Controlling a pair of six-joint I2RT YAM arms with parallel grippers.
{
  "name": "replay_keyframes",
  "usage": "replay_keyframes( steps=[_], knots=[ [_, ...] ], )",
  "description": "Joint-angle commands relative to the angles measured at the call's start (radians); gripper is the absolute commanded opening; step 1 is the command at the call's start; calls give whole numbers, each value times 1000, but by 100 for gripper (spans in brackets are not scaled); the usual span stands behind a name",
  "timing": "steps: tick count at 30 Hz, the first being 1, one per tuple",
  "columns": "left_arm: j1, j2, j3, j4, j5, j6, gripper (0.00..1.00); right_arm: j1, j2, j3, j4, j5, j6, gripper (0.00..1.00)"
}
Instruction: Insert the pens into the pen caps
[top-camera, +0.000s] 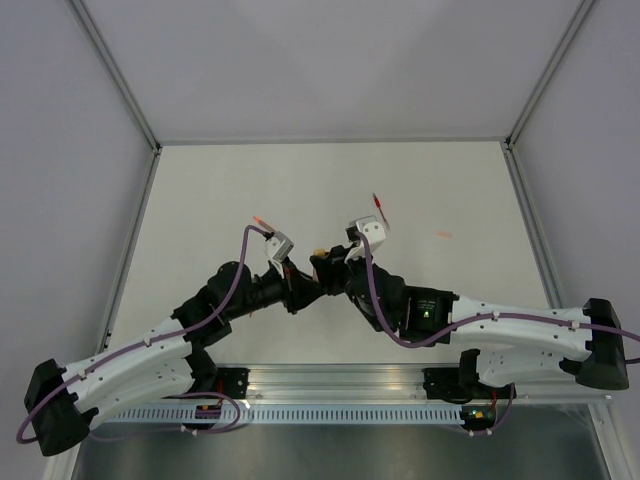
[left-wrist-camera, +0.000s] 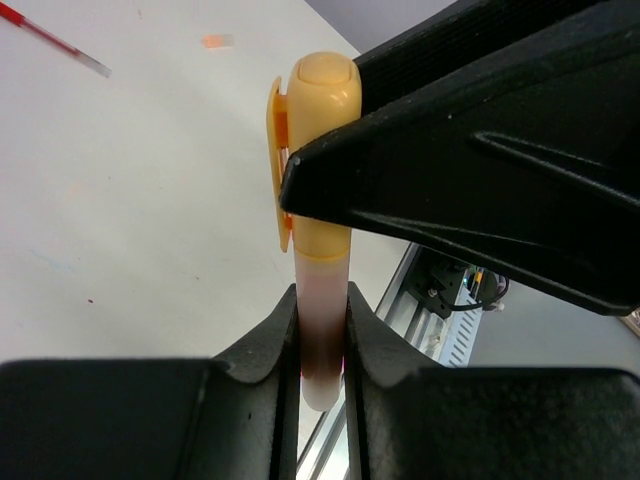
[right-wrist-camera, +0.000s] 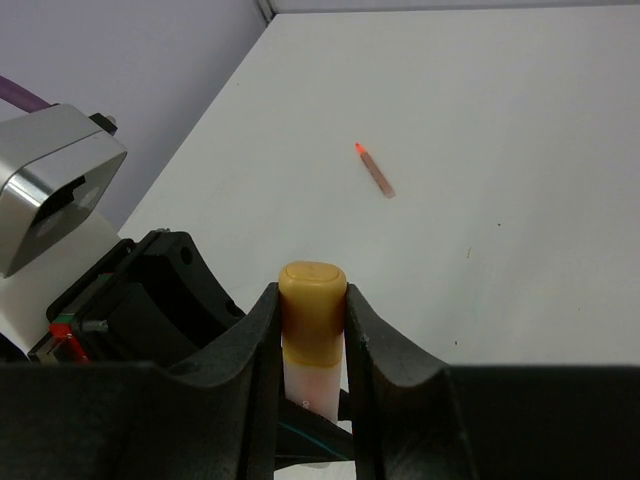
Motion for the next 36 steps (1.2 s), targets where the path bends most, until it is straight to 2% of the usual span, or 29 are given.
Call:
replay_keyframes(
  steps=[1, 6, 7, 11, 17, 21, 25, 28, 33, 36],
  knots=[
    [14, -31, 21, 130, -107, -27, 2, 32, 2, -33, -44, -82, 10, 23],
    [14, -31, 21, 133, -103, -24, 2, 34, -24, -42, -18, -134, 27, 40],
    [14, -29, 19, 134, -97, -26, 2, 34, -27, -38, -18, -135, 21, 47],
    [14, -37, 9, 159, -61, -23, 2, 34, -50, -24, -32, -117, 10, 62],
    [14, -64, -14, 221, 25, -18, 2, 34, -148, -15, -70, -80, -48, 75],
    [14, -81, -30, 278, 118, -9, 2, 32, -210, 2, -93, -131, -126, 79],
    [14, -64, -30, 364, 300, -10, 2, 34, -277, 28, -93, -262, -218, 78],
    [14, -40, -36, 407, 382, -23, 2, 32, -312, 56, -130, -362, -264, 78],
    [14, -12, -42, 478, 457, -33, 2, 34, -382, 37, -122, -483, -307, 78],
    [14, -1, -39, 490, 480, -33, 2, 34, -397, 42, -122, -505, -320, 78]
  ],
)
